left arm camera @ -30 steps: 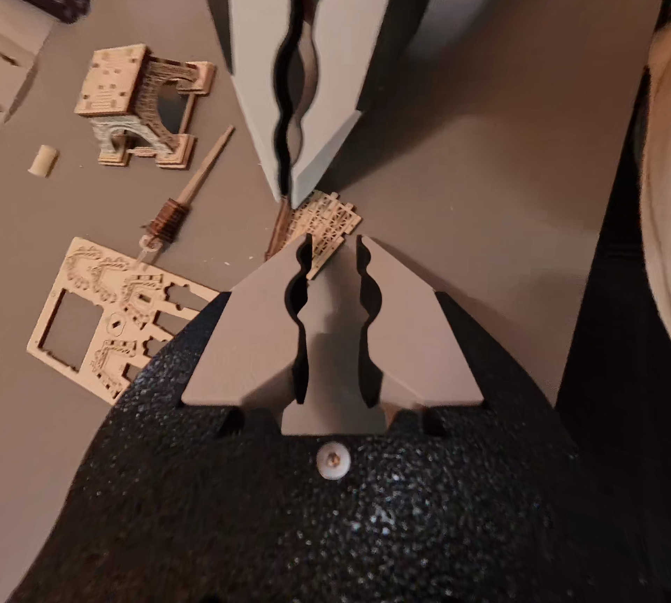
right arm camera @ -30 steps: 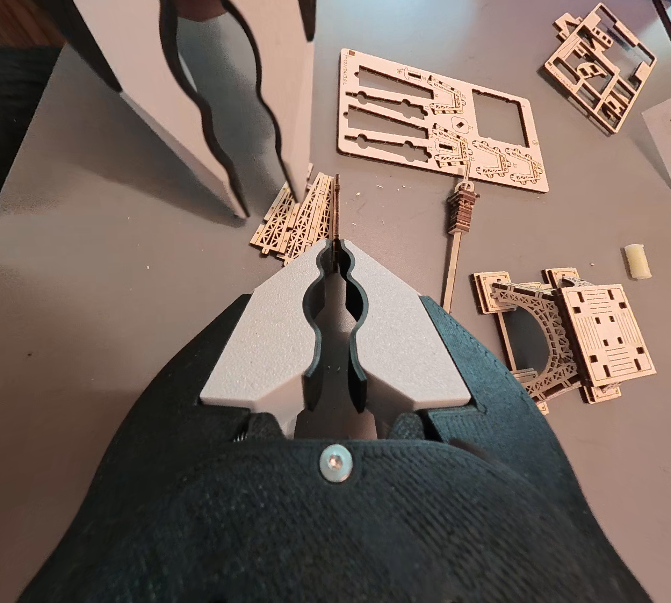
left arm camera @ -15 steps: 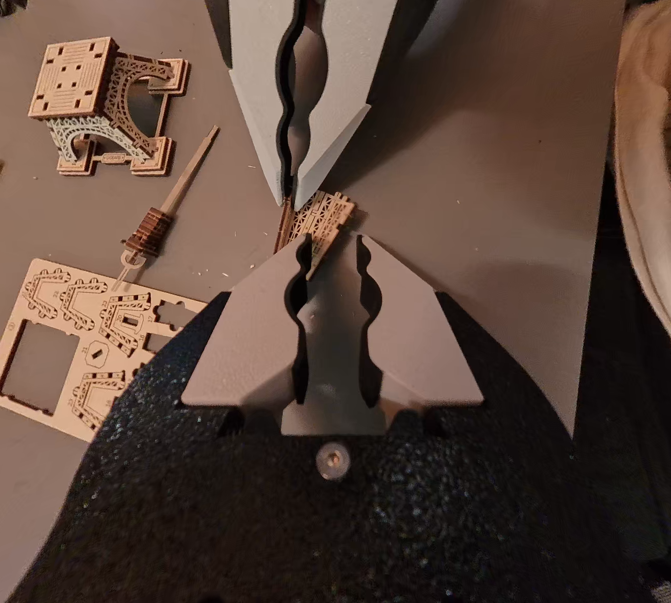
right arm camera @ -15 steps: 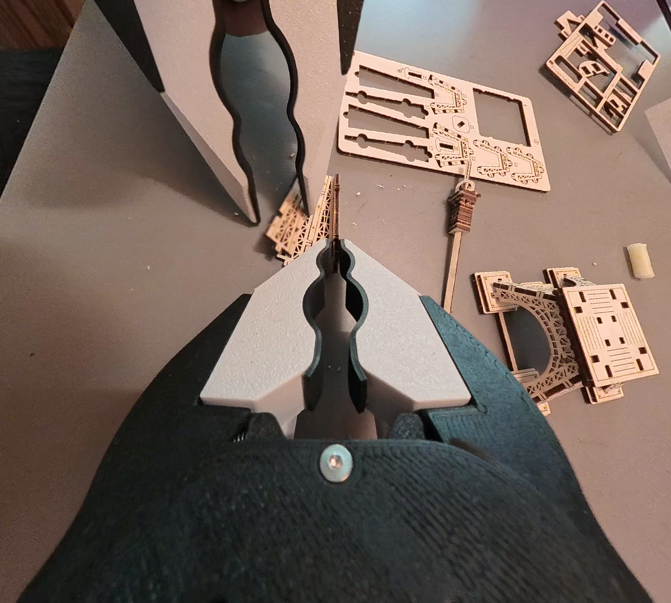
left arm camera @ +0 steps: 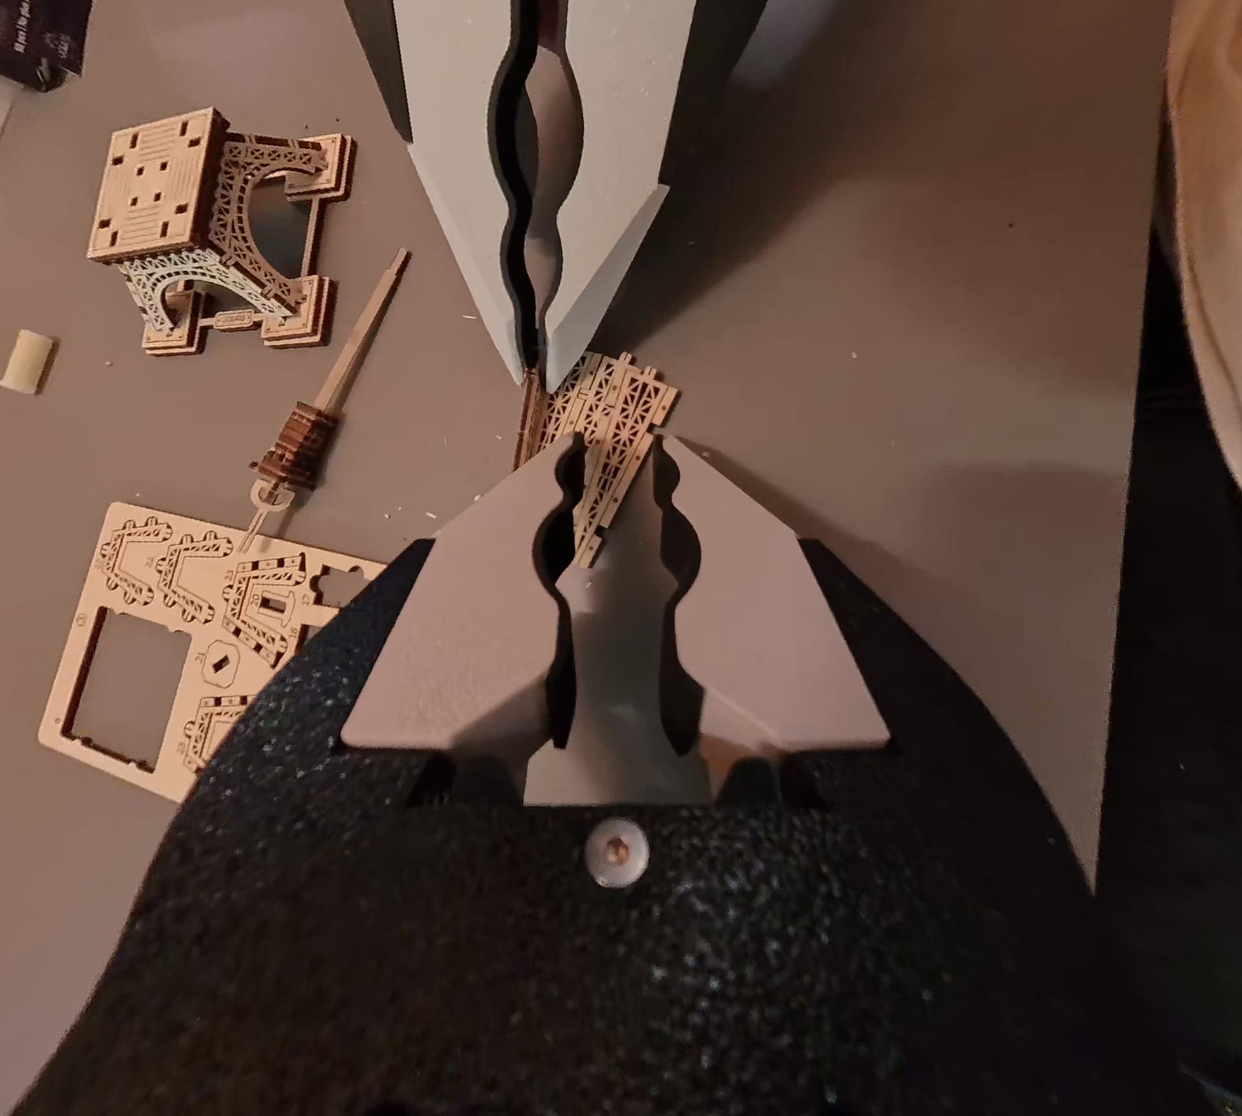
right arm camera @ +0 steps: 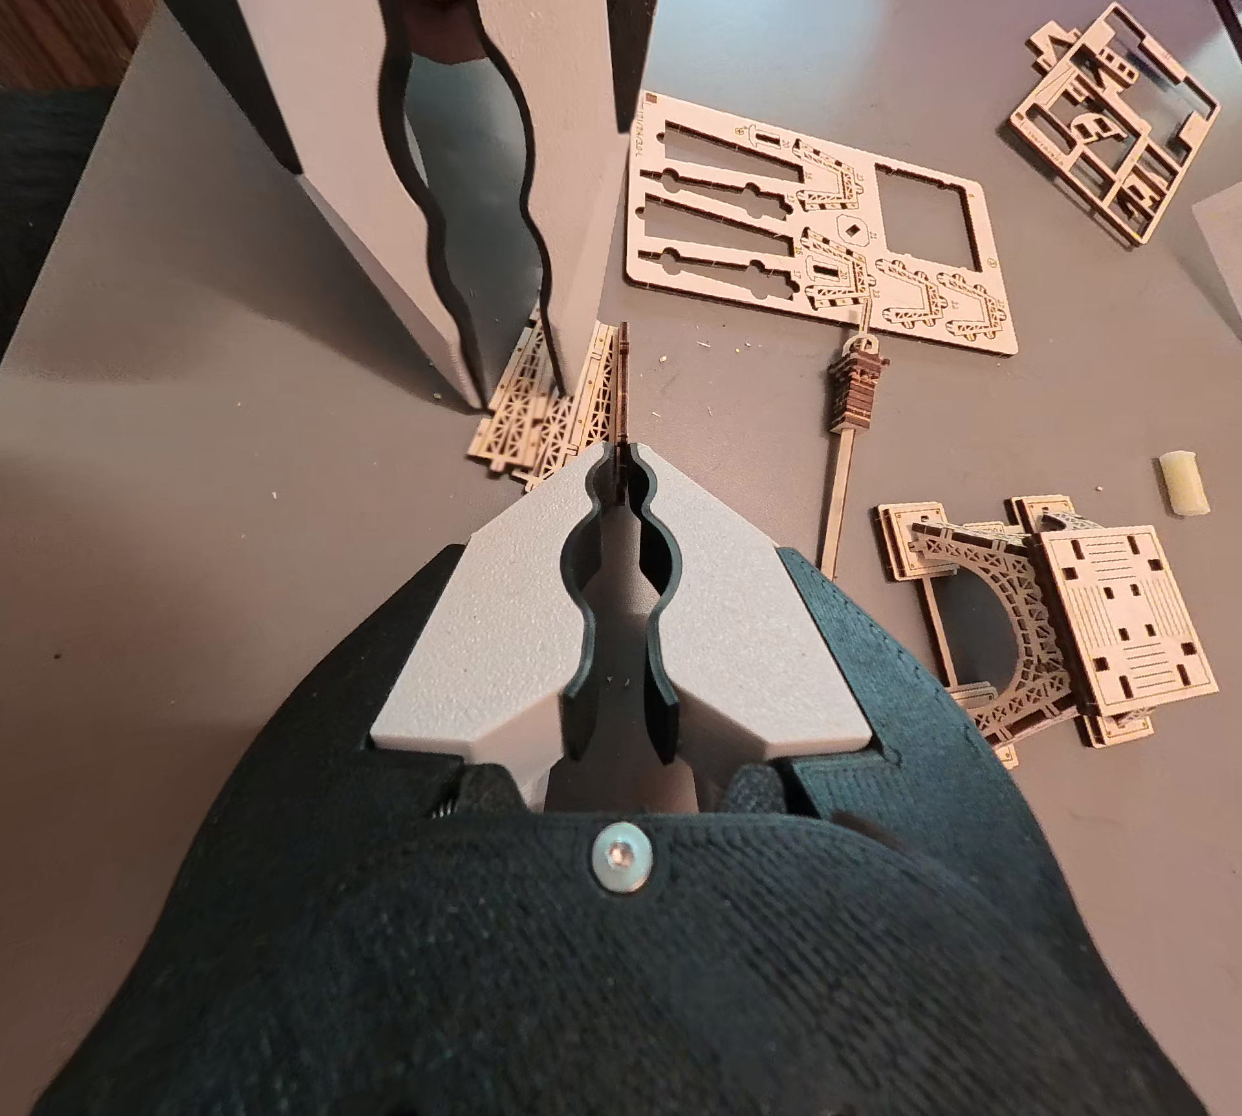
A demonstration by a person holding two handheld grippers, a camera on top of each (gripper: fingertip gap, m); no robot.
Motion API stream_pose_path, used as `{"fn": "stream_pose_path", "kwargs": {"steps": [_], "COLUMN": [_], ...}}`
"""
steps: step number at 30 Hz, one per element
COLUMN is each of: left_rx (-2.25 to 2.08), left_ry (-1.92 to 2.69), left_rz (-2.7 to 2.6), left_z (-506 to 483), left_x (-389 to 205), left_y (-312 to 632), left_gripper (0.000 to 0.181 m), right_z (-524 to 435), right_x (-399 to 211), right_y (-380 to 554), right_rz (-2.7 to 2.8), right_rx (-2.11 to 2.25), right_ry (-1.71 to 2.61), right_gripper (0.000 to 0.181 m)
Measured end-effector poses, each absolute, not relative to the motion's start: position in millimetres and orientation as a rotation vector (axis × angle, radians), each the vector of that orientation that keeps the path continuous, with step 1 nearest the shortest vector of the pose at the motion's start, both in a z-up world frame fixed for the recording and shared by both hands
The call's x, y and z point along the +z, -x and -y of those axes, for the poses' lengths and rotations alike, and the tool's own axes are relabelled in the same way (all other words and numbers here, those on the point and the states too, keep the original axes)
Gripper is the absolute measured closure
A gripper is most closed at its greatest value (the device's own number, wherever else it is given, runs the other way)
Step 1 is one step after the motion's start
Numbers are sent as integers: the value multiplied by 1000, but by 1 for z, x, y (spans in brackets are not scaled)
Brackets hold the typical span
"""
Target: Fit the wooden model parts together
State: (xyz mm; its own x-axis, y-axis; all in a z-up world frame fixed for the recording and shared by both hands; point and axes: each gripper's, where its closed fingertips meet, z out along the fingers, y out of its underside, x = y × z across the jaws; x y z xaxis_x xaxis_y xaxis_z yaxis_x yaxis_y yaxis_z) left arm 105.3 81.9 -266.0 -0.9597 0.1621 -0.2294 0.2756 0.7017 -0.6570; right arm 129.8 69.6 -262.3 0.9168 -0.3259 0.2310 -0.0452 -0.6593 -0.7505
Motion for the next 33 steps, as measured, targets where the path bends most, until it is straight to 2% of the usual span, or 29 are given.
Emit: {"fn": "stream_pose_path", "kwargs": {"steps": [18, 21, 24, 33], "left_rx": [-1075, -1056, -1087, -1114], "left_ry": [-702, -709, -679, -577], "left_rz": [-2808, -2800, -2773, -2769], "left_z": [-83, -84, -83, -72], "left_x": [-267, -267, -261, -264], "left_y": [-104, -103, -101, -93], "left_gripper": [166, 165, 153, 158], "right_z": [-70, -70, -70, -70], "right_x": [-262, -262, -262, -262], "right_y": [-130, -130, -130, -130], "right_rz": [-264, -264, -263, -263], "right_rx": [-441, -443, -445, -444], "right_ry": [2261, 2261, 2262, 2262], "right_gripper": [180, 180, 180, 180]}}
